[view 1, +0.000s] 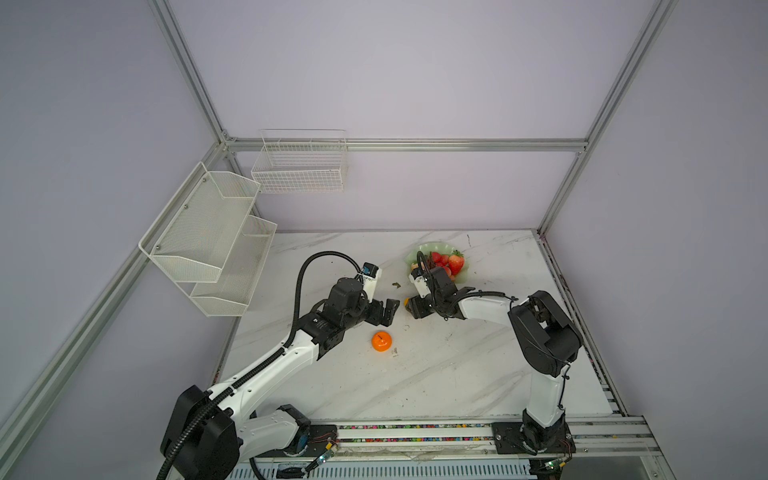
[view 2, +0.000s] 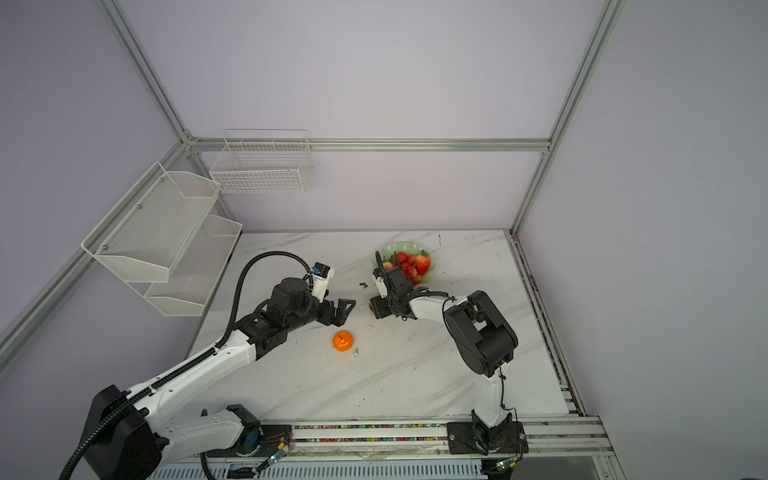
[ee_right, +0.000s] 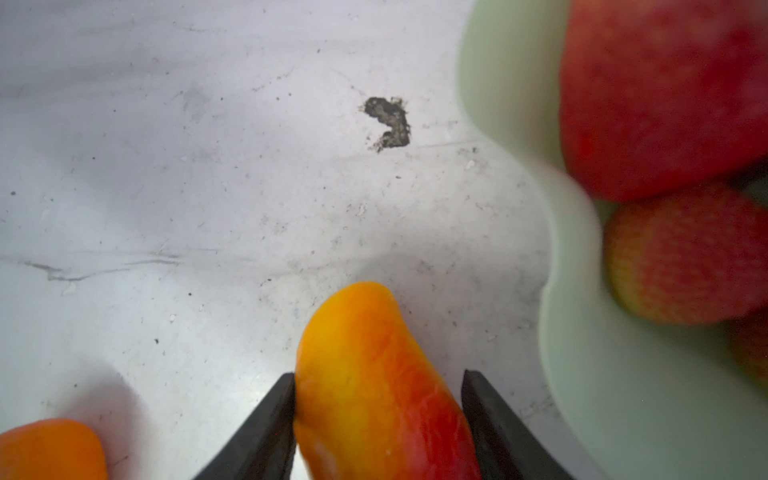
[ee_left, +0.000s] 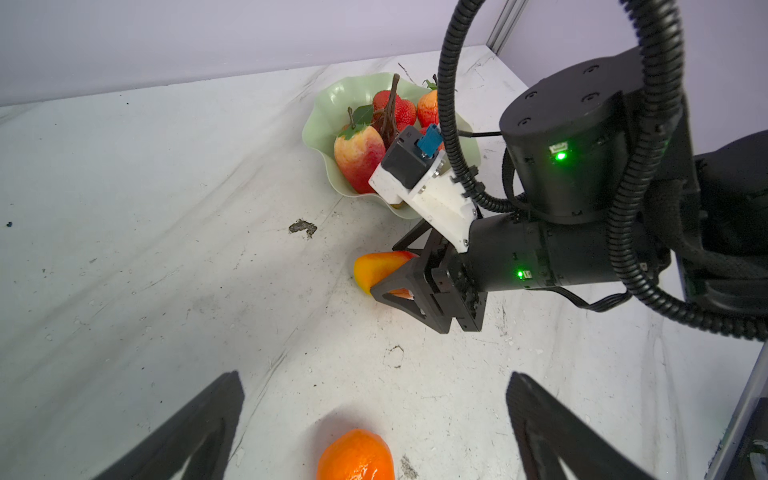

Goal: Place and organize the fake fruits in the fruit bowl
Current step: 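Lift the mango with the right gripper and place it in the bowl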

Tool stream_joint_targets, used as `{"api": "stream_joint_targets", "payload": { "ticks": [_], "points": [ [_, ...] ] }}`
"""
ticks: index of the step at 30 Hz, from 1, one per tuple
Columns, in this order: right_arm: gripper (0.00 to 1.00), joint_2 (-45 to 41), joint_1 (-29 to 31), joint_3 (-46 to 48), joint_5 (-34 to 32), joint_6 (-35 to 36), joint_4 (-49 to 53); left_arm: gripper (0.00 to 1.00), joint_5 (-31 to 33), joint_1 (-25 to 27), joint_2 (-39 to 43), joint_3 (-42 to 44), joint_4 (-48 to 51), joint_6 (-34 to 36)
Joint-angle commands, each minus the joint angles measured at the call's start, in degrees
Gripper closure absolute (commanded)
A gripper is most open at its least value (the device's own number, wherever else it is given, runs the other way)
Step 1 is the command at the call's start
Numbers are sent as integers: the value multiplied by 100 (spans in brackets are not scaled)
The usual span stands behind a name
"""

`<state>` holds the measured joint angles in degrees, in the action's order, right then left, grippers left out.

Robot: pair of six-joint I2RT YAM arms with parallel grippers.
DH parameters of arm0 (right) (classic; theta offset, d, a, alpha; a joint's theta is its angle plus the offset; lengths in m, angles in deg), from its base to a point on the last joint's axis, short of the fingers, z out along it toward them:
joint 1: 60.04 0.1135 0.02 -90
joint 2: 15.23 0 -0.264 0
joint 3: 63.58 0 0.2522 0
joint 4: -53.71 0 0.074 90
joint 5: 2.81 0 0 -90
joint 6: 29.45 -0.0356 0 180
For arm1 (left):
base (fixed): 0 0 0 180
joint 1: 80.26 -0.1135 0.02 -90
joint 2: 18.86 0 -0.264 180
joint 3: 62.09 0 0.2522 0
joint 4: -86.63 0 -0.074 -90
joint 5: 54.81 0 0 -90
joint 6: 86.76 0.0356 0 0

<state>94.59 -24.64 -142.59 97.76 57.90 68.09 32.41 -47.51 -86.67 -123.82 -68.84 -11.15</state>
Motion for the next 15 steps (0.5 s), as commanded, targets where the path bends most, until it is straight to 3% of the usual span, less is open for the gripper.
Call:
{"api": "stream_joint_targets", "payload": {
  "ticks": [1,5,9,15],
  "points": [
    [49,-256,37,38,65,37,154,0,-3,-32,132,229,-169,-49],
    [50,-802,33,77,168,-89,214,0,45,-32,176,209,-159,-53],
    [49,-1285,-93,-144,-164,-215,558,0,76,-34,246,188,-132,-38],
    [49,-1518,-813,-397,-498,-386,961,0,16,-32,242,178,-101,-55]
  ]
}}
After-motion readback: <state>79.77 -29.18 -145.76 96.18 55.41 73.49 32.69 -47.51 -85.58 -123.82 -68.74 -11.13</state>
